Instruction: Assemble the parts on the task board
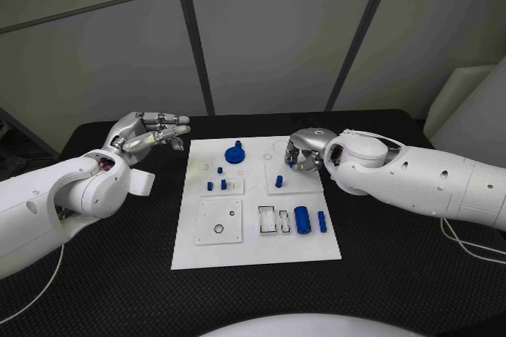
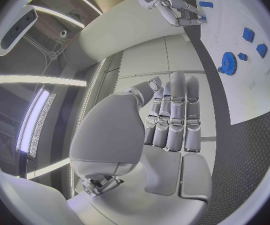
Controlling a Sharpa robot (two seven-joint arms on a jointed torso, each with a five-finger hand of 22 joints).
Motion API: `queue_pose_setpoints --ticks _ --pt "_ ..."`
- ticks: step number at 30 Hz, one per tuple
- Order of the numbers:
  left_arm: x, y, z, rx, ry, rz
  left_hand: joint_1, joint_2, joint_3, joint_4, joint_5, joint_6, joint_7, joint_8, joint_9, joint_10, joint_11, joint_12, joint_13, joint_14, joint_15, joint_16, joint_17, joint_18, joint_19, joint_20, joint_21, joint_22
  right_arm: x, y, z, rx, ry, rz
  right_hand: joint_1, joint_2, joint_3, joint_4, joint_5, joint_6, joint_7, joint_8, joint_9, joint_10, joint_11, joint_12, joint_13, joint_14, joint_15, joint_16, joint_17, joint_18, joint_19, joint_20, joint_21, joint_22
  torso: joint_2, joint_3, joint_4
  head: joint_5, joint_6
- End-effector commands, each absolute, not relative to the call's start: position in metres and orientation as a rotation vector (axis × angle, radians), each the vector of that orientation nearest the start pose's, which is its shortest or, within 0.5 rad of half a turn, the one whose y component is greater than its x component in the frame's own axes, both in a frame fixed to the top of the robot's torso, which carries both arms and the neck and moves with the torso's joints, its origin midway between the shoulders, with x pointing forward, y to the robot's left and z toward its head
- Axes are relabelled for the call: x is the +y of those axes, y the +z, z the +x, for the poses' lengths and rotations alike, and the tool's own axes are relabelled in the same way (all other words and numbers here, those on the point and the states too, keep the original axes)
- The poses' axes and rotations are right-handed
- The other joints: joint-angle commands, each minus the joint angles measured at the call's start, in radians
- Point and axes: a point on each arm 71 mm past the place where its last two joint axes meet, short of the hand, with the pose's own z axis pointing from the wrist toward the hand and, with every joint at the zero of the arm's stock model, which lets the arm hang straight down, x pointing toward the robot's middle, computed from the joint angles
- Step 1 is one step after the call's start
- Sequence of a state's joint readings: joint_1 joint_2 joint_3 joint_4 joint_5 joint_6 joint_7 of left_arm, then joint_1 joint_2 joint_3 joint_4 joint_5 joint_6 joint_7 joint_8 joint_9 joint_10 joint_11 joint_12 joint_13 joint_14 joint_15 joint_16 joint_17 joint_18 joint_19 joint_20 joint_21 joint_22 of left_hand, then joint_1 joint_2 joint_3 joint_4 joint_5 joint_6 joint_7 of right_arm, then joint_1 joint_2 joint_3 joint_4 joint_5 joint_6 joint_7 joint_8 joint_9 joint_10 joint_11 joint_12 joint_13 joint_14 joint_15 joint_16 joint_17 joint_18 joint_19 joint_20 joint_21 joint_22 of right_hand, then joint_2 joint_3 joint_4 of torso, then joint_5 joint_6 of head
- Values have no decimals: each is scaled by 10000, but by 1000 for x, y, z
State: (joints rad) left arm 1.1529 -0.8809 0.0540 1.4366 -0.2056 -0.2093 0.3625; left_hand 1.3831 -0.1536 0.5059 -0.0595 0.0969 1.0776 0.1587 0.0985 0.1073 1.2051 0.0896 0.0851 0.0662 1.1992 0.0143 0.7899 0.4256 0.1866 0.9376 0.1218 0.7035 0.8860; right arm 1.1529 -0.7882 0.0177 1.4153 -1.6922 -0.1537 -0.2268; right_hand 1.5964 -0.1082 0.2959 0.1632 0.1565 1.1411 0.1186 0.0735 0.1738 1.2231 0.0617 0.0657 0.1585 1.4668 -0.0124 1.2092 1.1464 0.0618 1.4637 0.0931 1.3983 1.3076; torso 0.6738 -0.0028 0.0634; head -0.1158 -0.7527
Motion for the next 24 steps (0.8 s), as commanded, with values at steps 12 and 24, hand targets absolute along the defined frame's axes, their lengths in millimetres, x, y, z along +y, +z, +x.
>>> queue_pose_setpoints --ticks 12,24 --pt "249 -171 505 14447 -15083 -9504 -17 119 -42 -46 56 68 -12 42 9 73 18 65 9 113 -34 -38 -13 -31 30 -26 2 -4 -205 -206 504 17713 3269 -3247 -283 0 735 -432 -163 288 -12 -26 -19 270 -48 -15 -208 306 -105 90 -102 -254 335 -78 287 1538 -20 -1 5 -20 -48" --pt "249 -172 505 14467 -15116 -9501 -21 118 -60 -60 71 64 -9 35 9 68 21 59 7 135 -35 -49 -20 -33 46 -31 5 -1 -204 -188 495 15928 4215 -2576 -779 -111 966 -549 -234 476 -72 -24 -5 437 -116 -20 -297 264 -161 -87 -447 -348 533 -130 682 1853 -33 -8 0 -56 -9"
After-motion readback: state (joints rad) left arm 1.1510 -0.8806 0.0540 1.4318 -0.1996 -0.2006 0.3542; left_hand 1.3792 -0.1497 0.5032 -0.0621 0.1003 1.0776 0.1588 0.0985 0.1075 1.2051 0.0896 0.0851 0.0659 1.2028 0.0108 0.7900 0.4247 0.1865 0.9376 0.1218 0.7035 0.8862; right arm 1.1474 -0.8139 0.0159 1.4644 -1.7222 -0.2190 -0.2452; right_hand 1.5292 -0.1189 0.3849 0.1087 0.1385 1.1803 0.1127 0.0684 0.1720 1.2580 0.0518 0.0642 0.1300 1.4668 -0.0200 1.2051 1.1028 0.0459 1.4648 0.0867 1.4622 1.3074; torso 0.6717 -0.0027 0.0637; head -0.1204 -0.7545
